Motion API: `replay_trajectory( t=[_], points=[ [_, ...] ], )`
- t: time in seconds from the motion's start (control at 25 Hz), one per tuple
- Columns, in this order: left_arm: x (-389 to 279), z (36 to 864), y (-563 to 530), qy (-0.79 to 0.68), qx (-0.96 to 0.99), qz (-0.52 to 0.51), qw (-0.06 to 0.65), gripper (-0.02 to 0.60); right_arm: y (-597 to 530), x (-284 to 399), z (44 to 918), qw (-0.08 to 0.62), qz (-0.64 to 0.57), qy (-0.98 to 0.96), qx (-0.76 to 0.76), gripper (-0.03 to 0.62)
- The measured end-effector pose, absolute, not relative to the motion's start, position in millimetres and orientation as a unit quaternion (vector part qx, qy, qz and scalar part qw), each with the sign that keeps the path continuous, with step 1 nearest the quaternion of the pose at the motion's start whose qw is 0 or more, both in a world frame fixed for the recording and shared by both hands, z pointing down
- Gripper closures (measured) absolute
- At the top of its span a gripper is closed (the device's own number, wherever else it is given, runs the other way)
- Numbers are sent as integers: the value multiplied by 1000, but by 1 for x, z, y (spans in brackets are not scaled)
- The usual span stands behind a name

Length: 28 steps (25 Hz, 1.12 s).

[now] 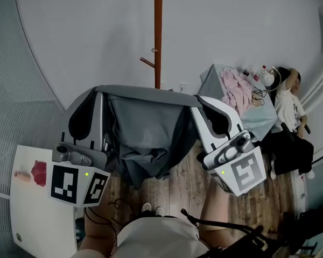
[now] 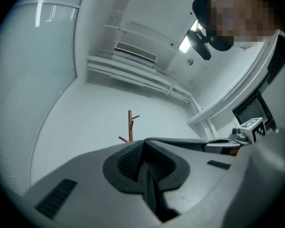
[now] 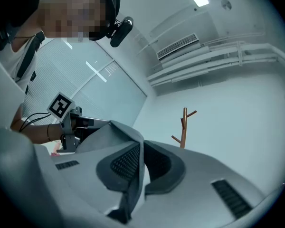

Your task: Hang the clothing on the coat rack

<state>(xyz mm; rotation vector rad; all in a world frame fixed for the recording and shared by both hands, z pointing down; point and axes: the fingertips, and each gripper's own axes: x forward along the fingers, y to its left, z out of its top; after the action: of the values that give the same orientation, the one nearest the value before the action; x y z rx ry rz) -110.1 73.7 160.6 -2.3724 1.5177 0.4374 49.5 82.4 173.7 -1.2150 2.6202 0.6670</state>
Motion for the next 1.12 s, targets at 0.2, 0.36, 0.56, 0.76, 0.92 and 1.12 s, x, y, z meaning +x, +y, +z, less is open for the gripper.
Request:
replay_trajectory(
  t=[0.2,0.36,0.56,0.76,0.92,1.12],
  points=[
    [-112,166,69,532,-822,143,145,568,82,48,170,88,232,882,-401,565],
    [-114,168,63,528,-825,140,148,568,72,44,175,85,222,882,-408,565],
    [-124,172,52,524,-828,141,143,568,59,39,188,69,217,879,-419,565],
    [-125,176,42,524,-826,145,149,568,54,33,187,73,216,880,-418,565],
    [-125,172,39,534,-813,145,181,568,47,35,188,80,218,869,-436,565],
    [-127,161,47,562,-764,164,272,568,45,36,178,98,271,834,-471,565]
  ],
)
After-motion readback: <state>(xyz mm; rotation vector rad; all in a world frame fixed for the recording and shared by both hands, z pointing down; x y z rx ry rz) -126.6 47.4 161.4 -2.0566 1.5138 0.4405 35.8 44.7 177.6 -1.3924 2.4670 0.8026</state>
